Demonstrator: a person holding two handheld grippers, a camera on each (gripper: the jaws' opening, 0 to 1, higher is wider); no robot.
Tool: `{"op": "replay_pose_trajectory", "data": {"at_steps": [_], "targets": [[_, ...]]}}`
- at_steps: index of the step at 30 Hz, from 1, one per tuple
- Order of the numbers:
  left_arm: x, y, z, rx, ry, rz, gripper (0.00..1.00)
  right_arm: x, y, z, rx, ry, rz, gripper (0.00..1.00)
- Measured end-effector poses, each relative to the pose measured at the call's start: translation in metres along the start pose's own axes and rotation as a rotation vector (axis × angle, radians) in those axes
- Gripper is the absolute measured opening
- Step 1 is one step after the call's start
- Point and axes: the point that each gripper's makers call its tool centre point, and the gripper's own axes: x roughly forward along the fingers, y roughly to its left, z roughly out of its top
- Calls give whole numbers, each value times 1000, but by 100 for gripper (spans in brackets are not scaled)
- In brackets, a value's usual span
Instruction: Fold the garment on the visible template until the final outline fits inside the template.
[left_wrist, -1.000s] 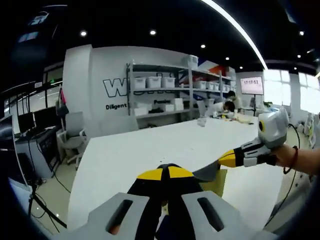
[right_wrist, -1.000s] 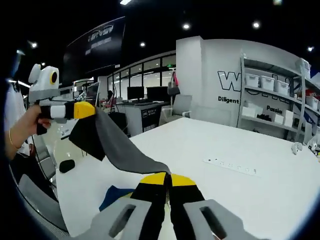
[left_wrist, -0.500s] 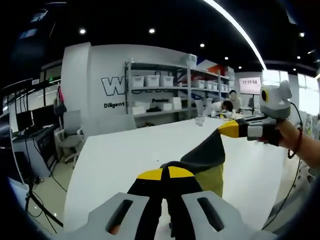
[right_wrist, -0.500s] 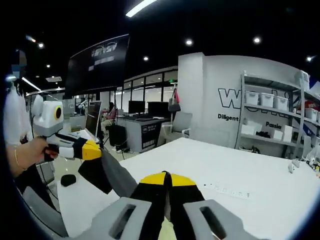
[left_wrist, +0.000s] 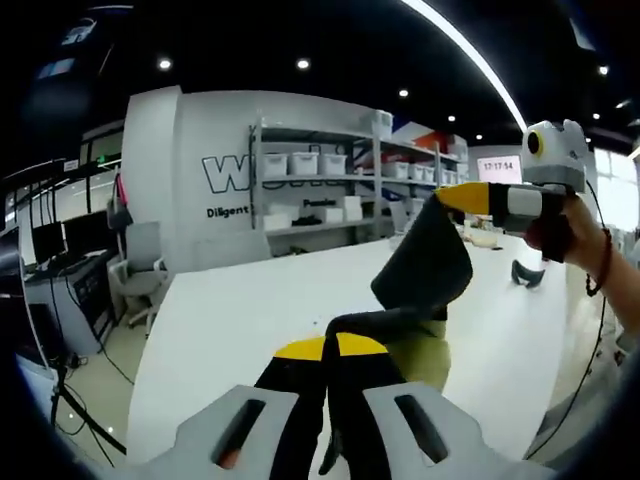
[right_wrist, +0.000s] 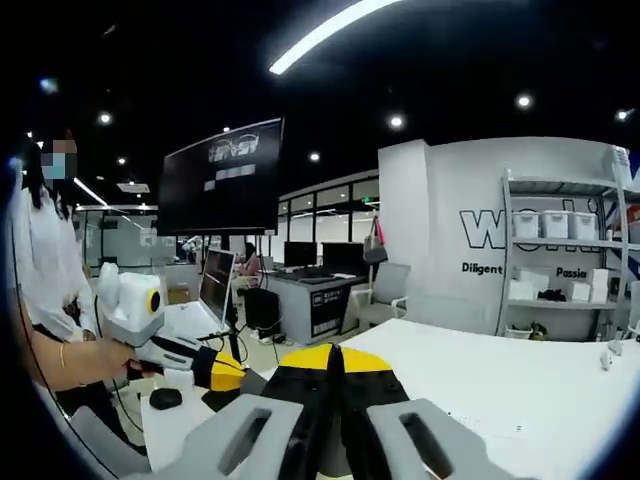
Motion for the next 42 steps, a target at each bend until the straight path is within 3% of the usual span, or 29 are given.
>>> {"op": "replay_pose_trajectory", "data": {"at_steps": [5, 8, 12, 16, 21, 27, 32, 39, 42], "targets": [[-1, 1, -7, 6, 23, -2, 1, 10, 8, -10, 5, 32, 31, 0], [-1, -1, -11, -4, 24, -14, 10, 16, 11, -19, 18, 53, 45, 0], [-2, -13, -12, -6, 23, -61, 24, 20, 18, -31, 51, 81, 78, 0], [-1, -24, -13, 14, 20, -97, 30, 25, 25, -42, 54, 99, 89, 0], [5, -45, -13, 28, 15, -178, 38, 29, 45, -53, 58, 129, 157, 0], [14, -50, -20, 42, 45, -187, 30, 30, 59, -62, 64, 150, 204, 0], [16, -44, -34, 92, 88, -153, 1, 30, 69, -74, 81, 169, 235, 0], [14, -35, -42, 130, 102, -110, 1, 30, 73, -86, 97, 170, 253, 0], [13, -29, -43, 128, 103, -91, 1, 28, 65, -95, 108, 178, 230, 0]]}}
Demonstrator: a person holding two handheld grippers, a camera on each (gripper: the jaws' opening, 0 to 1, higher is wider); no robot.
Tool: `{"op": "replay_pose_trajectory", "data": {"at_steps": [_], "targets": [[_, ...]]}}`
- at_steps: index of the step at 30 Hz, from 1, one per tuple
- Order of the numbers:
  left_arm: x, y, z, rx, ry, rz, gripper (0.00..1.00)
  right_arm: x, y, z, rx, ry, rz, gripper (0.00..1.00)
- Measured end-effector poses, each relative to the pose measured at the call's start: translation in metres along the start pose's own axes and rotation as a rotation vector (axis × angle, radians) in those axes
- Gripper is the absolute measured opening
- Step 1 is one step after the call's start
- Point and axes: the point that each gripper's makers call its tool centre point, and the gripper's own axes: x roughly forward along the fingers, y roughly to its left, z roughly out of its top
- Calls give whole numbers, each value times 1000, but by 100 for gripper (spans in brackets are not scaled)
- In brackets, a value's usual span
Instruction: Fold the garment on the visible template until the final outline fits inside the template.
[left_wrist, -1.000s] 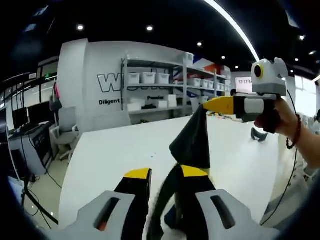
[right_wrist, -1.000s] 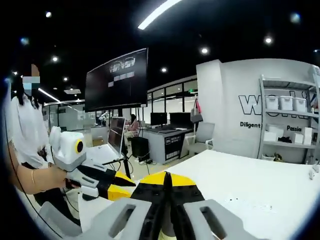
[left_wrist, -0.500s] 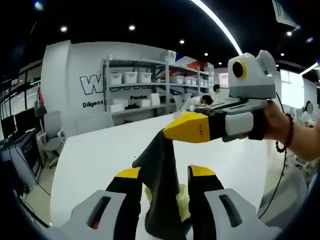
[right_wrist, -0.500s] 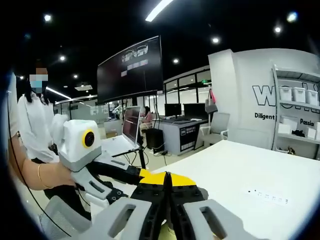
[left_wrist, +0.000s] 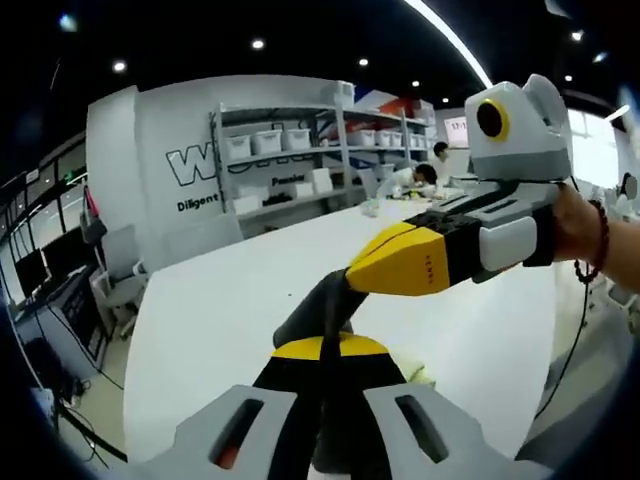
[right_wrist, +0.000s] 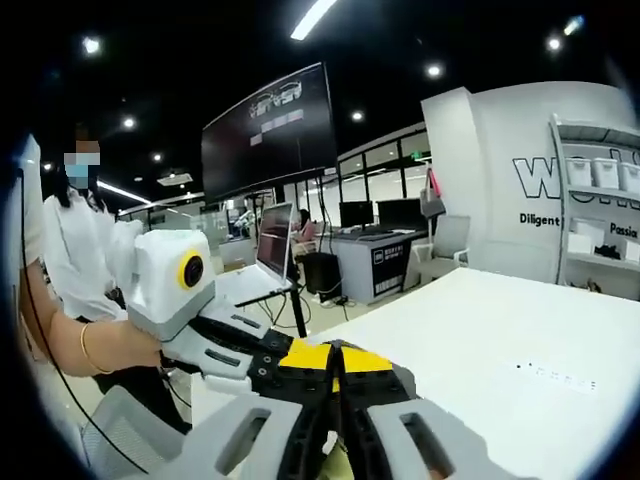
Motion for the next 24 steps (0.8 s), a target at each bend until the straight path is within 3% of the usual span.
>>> {"op": "replay_pose_trajectory", "data": {"at_steps": [2, 4, 7, 13, 16, 19, 24], "targets": [[-1, 7, -1, -1, 2, 23, 1, -4, -8, -8, 9, 21, -25, 2], [-4, 14, 0, 5, -7, 49, 1, -7, -15, -14, 21, 29, -38, 10], [-6, 21, 1, 8, -16, 66, 1, -13, -29, -25, 76, 29, -67, 21], [-10, 33, -4, 19, -5, 93, 1, -16, -55, -51, 178, 56, -95, 33], [-11, 35, -2, 33, -28, 86, 1, -15, -65, -63, 160, 88, -121, 36], [-8, 44, -12, 49, 9, 116, 1, -9, -80, -79, 209, 97, -132, 38], [-5, 56, -21, 33, 21, 136, 1, -9, -113, -117, 254, 181, -222, 37]]}}
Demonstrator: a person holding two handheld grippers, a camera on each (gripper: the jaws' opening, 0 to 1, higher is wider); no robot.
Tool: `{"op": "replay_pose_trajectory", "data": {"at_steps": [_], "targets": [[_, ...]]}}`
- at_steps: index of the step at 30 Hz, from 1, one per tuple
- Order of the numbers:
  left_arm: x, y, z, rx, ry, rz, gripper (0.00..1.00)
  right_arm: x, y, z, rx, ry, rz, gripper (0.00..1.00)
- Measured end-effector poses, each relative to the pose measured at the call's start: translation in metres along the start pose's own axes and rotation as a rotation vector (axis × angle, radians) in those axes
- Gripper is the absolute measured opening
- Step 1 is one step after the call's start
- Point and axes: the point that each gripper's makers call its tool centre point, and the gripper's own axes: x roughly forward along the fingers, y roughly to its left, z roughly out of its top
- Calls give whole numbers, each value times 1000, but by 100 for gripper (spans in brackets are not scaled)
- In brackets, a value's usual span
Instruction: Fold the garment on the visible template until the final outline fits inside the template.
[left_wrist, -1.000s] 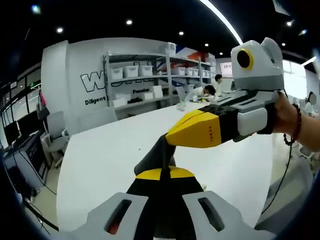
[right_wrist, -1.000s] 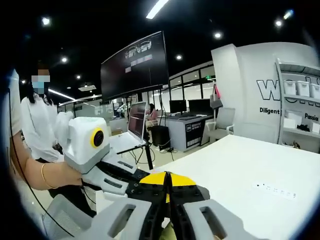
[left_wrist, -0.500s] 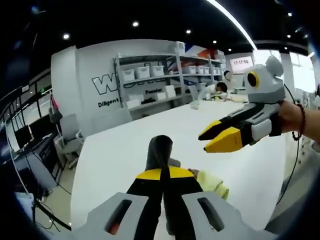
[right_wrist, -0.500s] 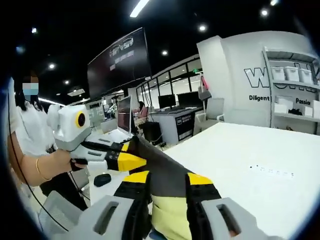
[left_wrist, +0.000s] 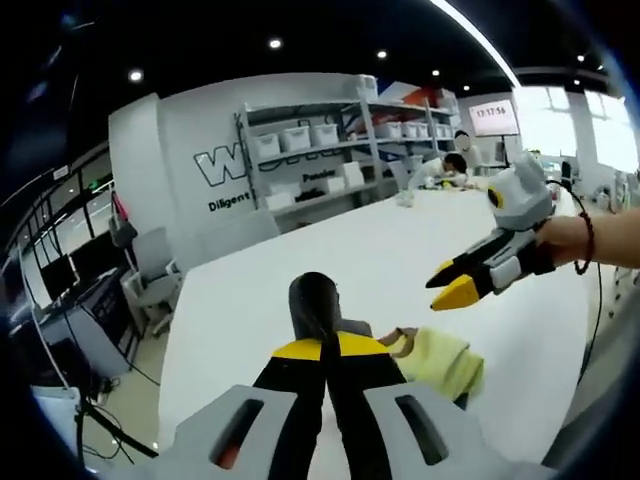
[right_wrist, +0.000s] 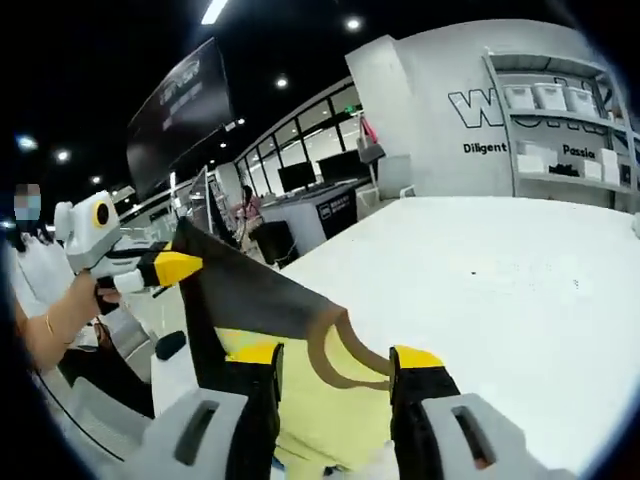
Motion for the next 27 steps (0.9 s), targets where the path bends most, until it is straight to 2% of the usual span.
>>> {"op": "replay_pose_trajectory", "data": {"at_steps": [6, 10, 11, 13, 15, 21, 27], "targets": [[8, 8, -10, 41, 4, 16, 1, 11, -33, -26, 84, 33, -38, 36], [12, 14, -18, 41, 26, 26, 1, 19, -49, -39, 84, 49, -50, 33], [13, 16, -20, 34, 31, 29, 1, 22, -56, -48, 102, 84, -60, 33], [15, 20, -24, 31, 39, 37, 1, 26, -64, -56, 108, 95, -69, 32], [17, 22, -26, 31, 44, 40, 1, 28, -72, -62, 117, 84, -80, 30], [20, 29, -36, 53, 64, 61, 1, 31, -77, -71, 172, 83, -85, 27], [23, 35, -46, 45, 87, 76, 1, 35, -77, -76, 162, 100, -90, 20]]}}
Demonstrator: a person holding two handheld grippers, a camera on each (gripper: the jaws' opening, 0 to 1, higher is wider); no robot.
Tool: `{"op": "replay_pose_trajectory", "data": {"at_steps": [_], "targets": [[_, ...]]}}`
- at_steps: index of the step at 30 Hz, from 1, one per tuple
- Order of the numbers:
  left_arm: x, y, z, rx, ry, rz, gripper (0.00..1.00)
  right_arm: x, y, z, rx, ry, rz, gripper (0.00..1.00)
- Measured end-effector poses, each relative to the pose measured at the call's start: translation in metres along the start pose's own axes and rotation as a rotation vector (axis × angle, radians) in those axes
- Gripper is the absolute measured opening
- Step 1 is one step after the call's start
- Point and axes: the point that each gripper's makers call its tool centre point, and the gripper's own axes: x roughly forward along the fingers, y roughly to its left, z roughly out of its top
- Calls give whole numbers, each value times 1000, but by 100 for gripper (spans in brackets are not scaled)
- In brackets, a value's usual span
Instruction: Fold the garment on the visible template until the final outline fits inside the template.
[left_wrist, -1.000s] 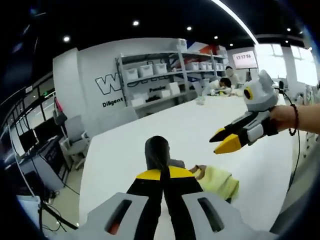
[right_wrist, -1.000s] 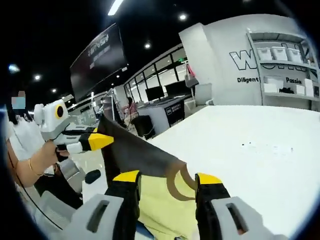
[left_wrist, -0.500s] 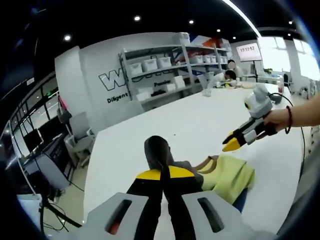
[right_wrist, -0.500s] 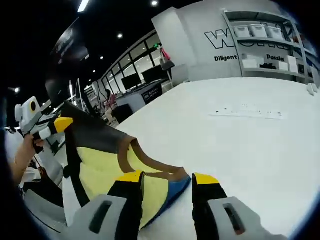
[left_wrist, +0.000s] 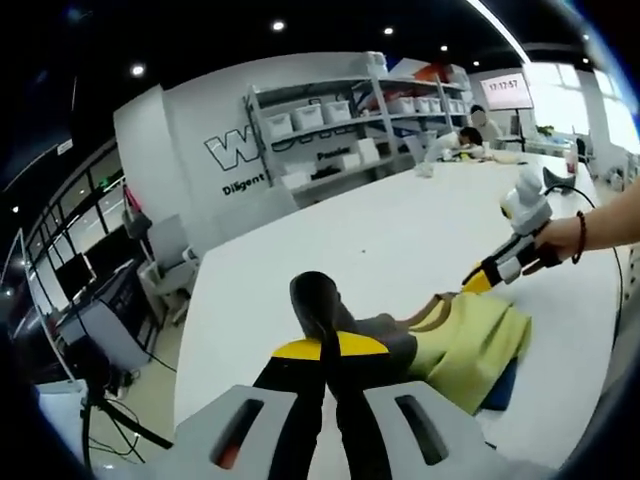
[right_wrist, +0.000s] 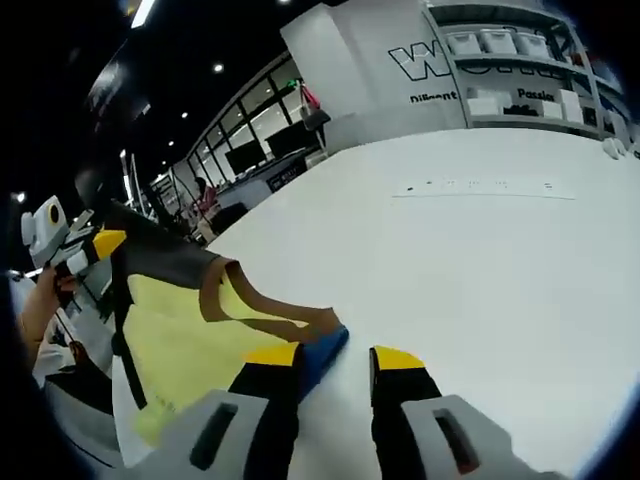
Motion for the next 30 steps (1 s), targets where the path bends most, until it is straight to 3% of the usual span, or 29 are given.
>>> {"op": "replay_pose_trajectory", "data": {"at_steps": [9, 11, 21, 30], "targets": [[2, -1, -6, 22, 23, -1, 1, 10, 1, -6, -33, 45, -50, 2], [2, -1, -6, 24, 25, -1, 1, 9, -2, -6, -88, 59, -84, 0], [5, -2, -9, -6, 30, 0, 1, 6, -2, -6, -83, 71, -107, 0], [-3, -1, -8, -58, 26, 9, 1, -26, 13, 15, -116, 4, -103, 0]]}}
